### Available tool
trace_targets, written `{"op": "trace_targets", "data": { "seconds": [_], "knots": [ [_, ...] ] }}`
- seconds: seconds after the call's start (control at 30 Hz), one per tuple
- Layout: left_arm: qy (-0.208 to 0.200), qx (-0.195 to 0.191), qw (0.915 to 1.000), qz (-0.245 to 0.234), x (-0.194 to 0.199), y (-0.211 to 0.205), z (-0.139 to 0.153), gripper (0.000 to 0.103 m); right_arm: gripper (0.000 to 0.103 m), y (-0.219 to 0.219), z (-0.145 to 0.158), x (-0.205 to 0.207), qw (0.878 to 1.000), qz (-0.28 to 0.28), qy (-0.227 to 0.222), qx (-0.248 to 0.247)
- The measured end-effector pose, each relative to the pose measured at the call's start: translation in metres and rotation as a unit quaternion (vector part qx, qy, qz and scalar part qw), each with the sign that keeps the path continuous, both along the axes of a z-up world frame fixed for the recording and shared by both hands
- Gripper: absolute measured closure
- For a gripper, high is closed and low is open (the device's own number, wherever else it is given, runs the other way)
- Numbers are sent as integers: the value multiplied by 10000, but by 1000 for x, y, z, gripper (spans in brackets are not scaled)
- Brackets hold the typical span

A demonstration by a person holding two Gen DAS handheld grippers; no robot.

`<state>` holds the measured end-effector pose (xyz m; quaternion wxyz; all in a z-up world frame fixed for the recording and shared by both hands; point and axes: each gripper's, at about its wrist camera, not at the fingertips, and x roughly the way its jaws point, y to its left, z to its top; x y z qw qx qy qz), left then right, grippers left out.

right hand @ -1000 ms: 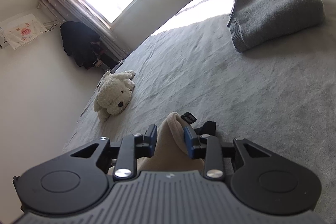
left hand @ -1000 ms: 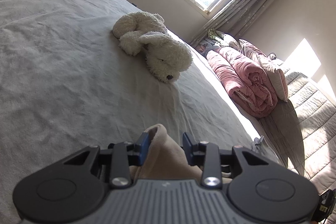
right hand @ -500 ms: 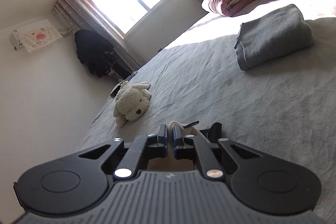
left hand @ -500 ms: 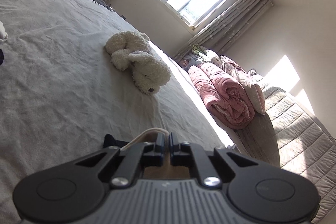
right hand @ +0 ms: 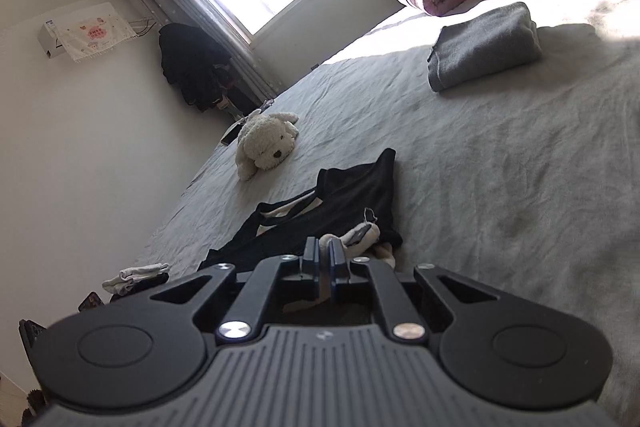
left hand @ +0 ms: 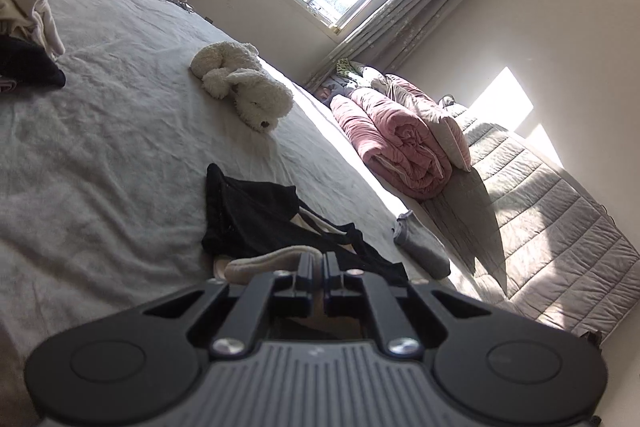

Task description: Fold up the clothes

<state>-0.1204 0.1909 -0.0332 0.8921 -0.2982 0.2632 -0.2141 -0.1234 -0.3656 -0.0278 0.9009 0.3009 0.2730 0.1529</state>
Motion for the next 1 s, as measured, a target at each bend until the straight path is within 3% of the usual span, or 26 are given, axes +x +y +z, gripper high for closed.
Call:
{"op": "trace_targets", "data": {
  "seconds": [0.17,0.33,0.43,0.53,0.67,0.7,0.77,1.0],
  "knots": [
    [357,109,9993,-89,-19,1,-21,99,96,1,-21,-14,9988,73,440,-211],
    [815,227,9963,-122,-19,5,-37,99,97,1,-27,-15,9978,149,583,-291],
    [1441,423,9881,-338,-12,3,-49,98,96,1,-32,-13,9957,227,817,-359],
    [1877,334,9807,-434,-9,8,-59,96,87,-3,-34,-13,9928,78,1080,-503],
    [1592,342,9861,-320,-5,13,-45,92,84,-7,-27,-7,9942,17,955,-502],
    [1513,386,9874,-262,-2,13,-42,84,82,-6,-24,-3,9942,20,929,-541],
    [1406,507,9886,-174,10,8,-37,71,61,0,-20,7,9944,19,853,-628],
    [962,1086,9894,13,30,-16,-34,71,61,35,-22,48,9888,110,630,-1347]
  ]
}}
